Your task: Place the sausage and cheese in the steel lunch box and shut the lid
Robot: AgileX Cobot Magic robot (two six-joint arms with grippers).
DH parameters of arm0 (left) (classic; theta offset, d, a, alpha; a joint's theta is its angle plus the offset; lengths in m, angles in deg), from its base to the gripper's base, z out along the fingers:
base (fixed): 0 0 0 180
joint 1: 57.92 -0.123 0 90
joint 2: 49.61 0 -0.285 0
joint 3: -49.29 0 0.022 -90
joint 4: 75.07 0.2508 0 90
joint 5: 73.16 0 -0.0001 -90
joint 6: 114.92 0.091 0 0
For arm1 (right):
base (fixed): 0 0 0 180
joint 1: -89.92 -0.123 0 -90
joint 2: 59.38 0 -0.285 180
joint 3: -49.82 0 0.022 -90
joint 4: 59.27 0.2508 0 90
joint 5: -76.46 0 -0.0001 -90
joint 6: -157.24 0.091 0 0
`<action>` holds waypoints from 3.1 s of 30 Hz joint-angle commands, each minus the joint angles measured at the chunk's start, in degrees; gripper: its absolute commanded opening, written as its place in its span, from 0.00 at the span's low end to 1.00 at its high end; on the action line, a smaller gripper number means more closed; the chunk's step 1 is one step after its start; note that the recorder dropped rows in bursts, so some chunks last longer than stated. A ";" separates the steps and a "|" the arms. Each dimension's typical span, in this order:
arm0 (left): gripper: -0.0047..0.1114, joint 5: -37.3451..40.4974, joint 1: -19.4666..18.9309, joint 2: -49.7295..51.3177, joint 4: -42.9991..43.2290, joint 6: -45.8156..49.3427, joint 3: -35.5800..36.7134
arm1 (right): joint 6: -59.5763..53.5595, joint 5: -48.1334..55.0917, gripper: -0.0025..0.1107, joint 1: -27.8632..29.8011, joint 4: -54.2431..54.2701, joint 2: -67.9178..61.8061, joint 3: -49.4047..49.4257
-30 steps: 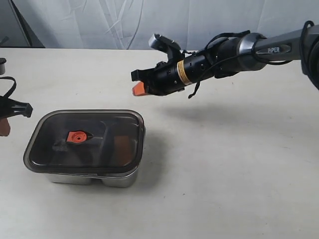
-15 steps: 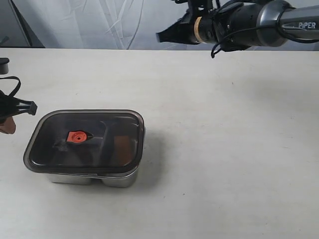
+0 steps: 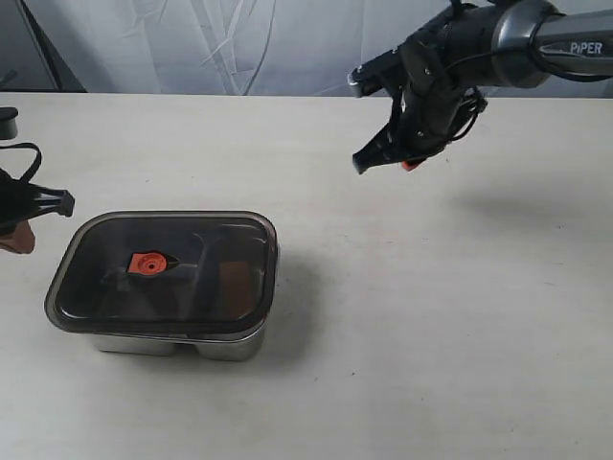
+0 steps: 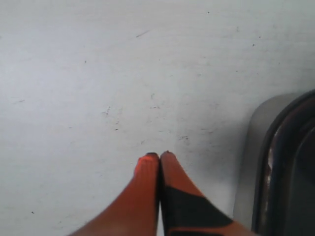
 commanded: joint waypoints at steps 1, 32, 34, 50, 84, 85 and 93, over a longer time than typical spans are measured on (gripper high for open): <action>0.04 0.57 -0.39 0.33 -1.56 0.04 -0.16 | -17.76 0.31 0.02 -0.34 23.81 0.33 -0.40; 0.04 -3.60 1.99 4.07 -9.14 5.83 -0.16 | -20.56 -7.47 0.02 -8.95 33.44 -2.81 -0.40; 0.04 -3.54 1.99 4.07 -9.14 6.04 -0.16 | -20.94 -7.00 0.02 -9.32 33.44 -2.81 -0.40; 0.04 -3.63 1.99 4.07 -12.66 10.20 -0.16 | -22.34 -1.85 0.02 -10.75 32.80 -2.69 -0.40; 0.04 -3.77 1.99 4.07 -12.79 10.60 -0.16 | -27.65 -1.86 0.02 -12.19 32.96 -0.78 -0.40; 0.04 -3.77 1.99 4.07 -12.79 10.60 -0.16 | -27.77 -1.75 0.02 -12.34 33.10 -0.78 -0.40; 0.04 -3.91 1.99 4.07 -12.91 10.73 -0.16 | -27.77 1.02 0.02 -12.78 32.16 0.81 -0.40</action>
